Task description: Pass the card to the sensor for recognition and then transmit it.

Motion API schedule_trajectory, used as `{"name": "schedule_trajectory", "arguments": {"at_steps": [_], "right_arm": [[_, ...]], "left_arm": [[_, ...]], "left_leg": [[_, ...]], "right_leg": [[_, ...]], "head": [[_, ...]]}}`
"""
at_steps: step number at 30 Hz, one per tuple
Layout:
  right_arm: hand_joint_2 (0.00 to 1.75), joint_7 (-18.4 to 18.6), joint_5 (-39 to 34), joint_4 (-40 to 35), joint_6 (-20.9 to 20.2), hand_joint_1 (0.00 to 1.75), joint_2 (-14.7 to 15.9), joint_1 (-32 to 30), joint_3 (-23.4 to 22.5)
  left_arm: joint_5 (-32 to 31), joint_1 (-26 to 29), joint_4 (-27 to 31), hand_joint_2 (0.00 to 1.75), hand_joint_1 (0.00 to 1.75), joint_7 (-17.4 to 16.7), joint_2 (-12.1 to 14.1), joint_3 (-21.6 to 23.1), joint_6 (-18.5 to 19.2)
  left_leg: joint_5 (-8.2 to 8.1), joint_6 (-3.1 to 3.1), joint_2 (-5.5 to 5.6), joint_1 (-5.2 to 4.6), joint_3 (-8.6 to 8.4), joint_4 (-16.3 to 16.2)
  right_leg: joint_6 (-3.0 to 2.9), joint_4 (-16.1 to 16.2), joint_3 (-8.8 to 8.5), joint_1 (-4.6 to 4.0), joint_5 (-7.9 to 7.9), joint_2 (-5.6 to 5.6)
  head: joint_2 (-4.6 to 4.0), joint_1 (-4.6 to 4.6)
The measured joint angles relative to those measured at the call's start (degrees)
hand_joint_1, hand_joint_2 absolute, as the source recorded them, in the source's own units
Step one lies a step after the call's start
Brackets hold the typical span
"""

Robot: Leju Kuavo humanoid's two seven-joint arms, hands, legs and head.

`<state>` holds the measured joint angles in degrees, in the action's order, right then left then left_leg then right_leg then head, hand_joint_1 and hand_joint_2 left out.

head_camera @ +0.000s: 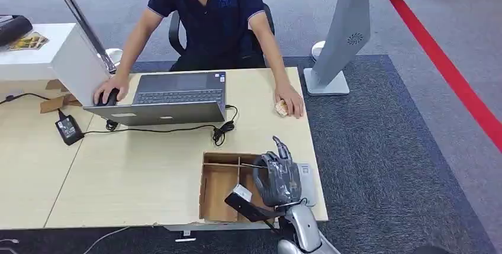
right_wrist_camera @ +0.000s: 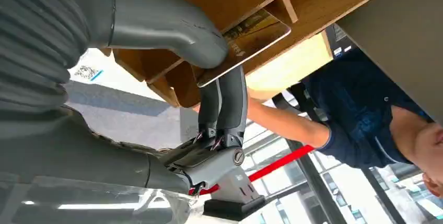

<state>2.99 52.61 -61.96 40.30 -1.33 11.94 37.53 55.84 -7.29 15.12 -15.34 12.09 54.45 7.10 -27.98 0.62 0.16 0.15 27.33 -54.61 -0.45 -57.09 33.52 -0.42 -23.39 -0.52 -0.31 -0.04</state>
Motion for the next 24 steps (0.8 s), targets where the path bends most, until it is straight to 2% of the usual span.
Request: {"name": "schedule_trajectory", "arguments": {"at_steps": [4,8,9,11,17,20,24], "right_arm": [[1.75,1.57,1.13,-2.52,0.02,1.75,0.61,-1.23,-2.24],[1.75,1.62,1.16,-2.54,0.02,1.75,0.61,-1.29,-2.25],[1.75,2.14,1.27,-4.44,0.07,1.75,1.18,-1.82,-3.76],[1.75,4.24,1.62,-14.15,0.13,1.75,3.63,-3.67,-8.35],[1.75,8.46,4.35,-29.56,0.17,1.75,7.39,-5.48,-15.48],[1.75,8.85,4.65,-36.38,0.15,1.75,8.64,-6.84,-18.47],[1.75,7.58,3.34,-41.14,0.07,1.75,9.25,-8.31,-21.11]], "left_arm": [[0.7,0.05,0.0,0.0,0.0,-0.07,0.07,-0.04,-0.02],[0.72,0.06,0.0,0.0,0.0,-0.07,0.07,-0.04,-0.02],[0.98,0.17,0.0,0.0,0.0,-0.09,0.11,-0.07,-0.02],[1.59,0.26,-0.02,0.0,0.0,-0.17,0.22,-0.24,-0.09],[1.75,0.37,-0.04,0.0,0.0,-0.17,0.46,-0.63,-0.07],[1.75,0.36,-0.04,0.0,0.0,-0.15,0.55,-0.77,-0.07],[1.77,0.31,-0.04,0.0,0.0,-0.13,0.55,-0.81,-0.07]], "left_leg": [[0.0,0.0,0.0,-0.01,0.01,0.0],[0.0,0.0,0.0,-0.01,0.01,0.0],[0.0,0.0,0.01,-0.01,0.01,0.0],[0.0,-0.01,0.01,-0.06,0.01,-0.02],[-0.03,-0.05,0.0,-0.08,0.0,-0.02],[-0.03,-0.05,0.0,-0.08,0.0,-0.02],[-0.03,-0.05,0.0,-0.06,0.01,-0.02]], "right_leg": [[0.0,0.0,0.0,0.01,0.0,0.02],[0.0,0.0,0.0,0.02,0.0,0.02],[0.0,0.0,0.0,0.02,0.0,0.02],[0.04,0.0,0.0,0.07,0.02,0.02],[0.06,0.02,0.0,0.08,0.03,0.01],[0.07,0.02,0.01,0.08,0.03,0.01],[0.06,0.02,0.01,0.07,0.03,0.0]], "head": [[0.0,0.0],[0.0,0.0],[0.0,0.0],[0.0,0.0],[0.0,0.0],[0.0,0.0],[0.0,0.0]]}}
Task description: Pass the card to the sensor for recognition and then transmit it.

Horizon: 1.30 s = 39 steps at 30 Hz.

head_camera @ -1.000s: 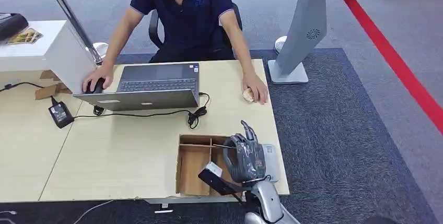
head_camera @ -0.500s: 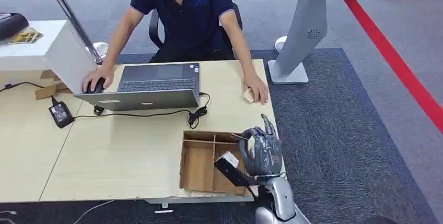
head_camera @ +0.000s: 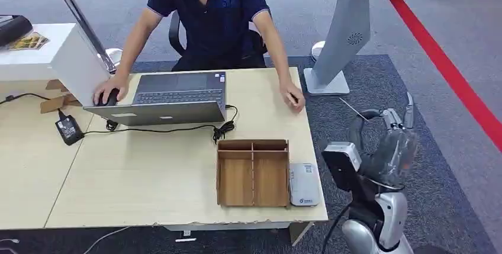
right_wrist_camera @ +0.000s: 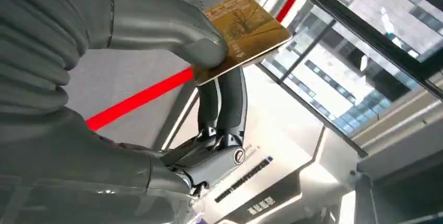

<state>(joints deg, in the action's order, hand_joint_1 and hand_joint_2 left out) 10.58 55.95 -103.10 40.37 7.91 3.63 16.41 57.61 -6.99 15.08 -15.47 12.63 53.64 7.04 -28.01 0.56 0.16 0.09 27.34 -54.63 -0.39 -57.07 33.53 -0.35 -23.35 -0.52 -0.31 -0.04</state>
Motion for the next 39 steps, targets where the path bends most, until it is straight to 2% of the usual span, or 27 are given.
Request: {"name": "schedule_trajectory", "arguments": {"at_steps": [6,15,32,33,39], "right_arm": [[1.75,-2.99,-2.58,-2.71,-0.09,1.75,-0.07,-1.57,-1.68],[1.75,-6.93,-3.82,-1.46,-0.35,1.75,-2.69,-2.21,-1.46],[1.75,-11.47,-6.71,5.25,-0.35,1.75,-8.15,0.1,3.67],[1.75,-11.74,-6.86,5.64,-0.35,0.0,-8.46,0.31,4.04],[1.75,-12.04,-7.08,7.66,-0.35,0.0,-9.71,1.05,5.58]], "left_arm": [[0.0,-0.03,0.0,0.0,0.0,0.02,-0.02,-0.13,0.0],[-0.83,-0.17,0.02,0.0,0.0,0.02,-0.13,-0.17,0.17],[-2.47,-0.44,0.07,0.0,0.0,-0.04,-0.2,-0.11,0.68],[-2.56,-0.43,0.09,0.0,0.0,-0.05,-0.2,-0.09,0.74],[-2.84,-0.43,0.09,0.0,0.0,-0.04,-0.22,-0.04,0.85]], "left_leg": [[0.01,0.0,0.0,0.04,0.01,0.0],[0.01,0.01,0.01,0.04,0.04,0.01],[0.03,0.03,0.01,0.05,0.04,0.01],[0.03,0.03,0.01,0.05,0.04,0.01],[0.03,0.04,0.01,0.05,0.05,0.01]], "right_leg": [[0.0,0.0,-0.01,-0.03,0.0,0.0],[0.0,0.0,-0.01,-0.03,0.0,0.01],[0.0,-0.01,-0.01,-0.04,0.0,0.01],[0.0,-0.01,-0.01,-0.04,0.0,0.01],[0.0,-0.01,-0.01,-0.04,0.0,0.01]], "head": [[0.0,0.0],[0.0,0.0],[0.0,0.0],[0.0,0.0],[0.0,0.0]]}}
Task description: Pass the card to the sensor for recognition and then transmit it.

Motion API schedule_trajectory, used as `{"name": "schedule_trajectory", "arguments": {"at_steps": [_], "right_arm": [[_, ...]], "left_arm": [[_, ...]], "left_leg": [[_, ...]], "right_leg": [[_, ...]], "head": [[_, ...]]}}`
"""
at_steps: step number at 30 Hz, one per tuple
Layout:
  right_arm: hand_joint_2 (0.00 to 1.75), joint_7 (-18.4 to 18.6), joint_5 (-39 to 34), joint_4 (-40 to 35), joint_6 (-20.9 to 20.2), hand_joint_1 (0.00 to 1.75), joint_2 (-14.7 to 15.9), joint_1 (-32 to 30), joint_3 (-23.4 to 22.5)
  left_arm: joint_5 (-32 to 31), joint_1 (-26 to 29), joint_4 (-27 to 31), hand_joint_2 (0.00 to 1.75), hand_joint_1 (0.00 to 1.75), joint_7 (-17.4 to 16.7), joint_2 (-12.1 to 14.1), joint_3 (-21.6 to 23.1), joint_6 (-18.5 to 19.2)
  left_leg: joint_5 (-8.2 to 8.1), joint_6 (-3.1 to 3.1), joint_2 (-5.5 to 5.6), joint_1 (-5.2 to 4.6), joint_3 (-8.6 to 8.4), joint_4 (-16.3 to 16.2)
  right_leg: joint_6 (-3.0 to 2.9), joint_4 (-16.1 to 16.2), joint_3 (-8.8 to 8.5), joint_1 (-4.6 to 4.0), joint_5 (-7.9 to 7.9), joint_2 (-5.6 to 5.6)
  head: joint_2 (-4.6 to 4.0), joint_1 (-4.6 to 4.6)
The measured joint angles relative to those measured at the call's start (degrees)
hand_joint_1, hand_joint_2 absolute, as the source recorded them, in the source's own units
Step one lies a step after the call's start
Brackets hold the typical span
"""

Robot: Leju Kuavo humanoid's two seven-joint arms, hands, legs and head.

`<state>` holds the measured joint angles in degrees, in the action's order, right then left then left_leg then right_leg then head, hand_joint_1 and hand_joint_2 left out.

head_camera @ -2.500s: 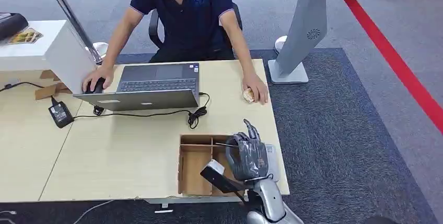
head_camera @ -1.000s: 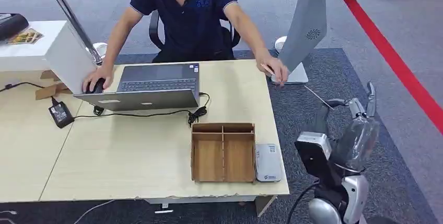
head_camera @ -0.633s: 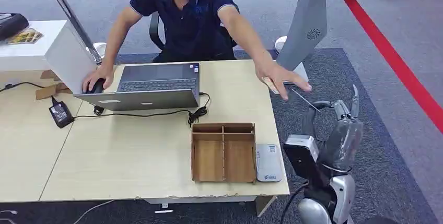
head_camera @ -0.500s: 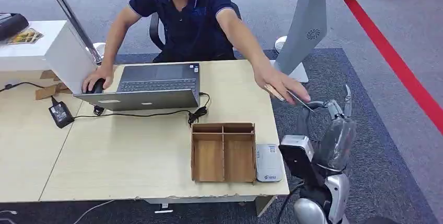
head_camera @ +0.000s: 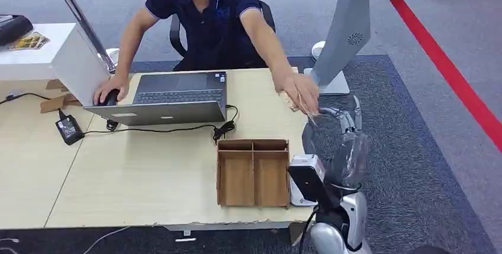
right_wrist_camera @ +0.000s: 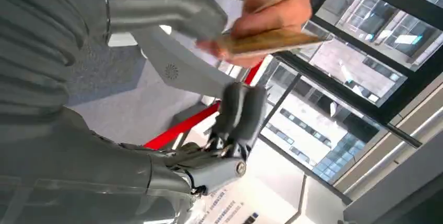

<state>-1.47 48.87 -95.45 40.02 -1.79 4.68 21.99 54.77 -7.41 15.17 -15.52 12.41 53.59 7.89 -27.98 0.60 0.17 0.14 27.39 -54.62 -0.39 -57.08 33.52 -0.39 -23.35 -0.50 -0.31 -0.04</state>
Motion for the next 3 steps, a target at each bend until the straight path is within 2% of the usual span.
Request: {"name": "schedule_trajectory", "arguments": {"at_steps": [3], "right_arm": [[1.75,-0.74,0.0,0.89,0.0,0.0,-0.65,0.01,0.2]], "left_arm": [[-0.11,0.0,0.0,0.0,0.0,0.0,-0.04,0.0,0.0]], "left_leg": [[0.0,0.0,0.0,0.0,0.0,0.0]], "right_leg": [[0.0,0.0,0.0,0.0,0.0,0.0]], "head": [[0.0,0.0]]}}
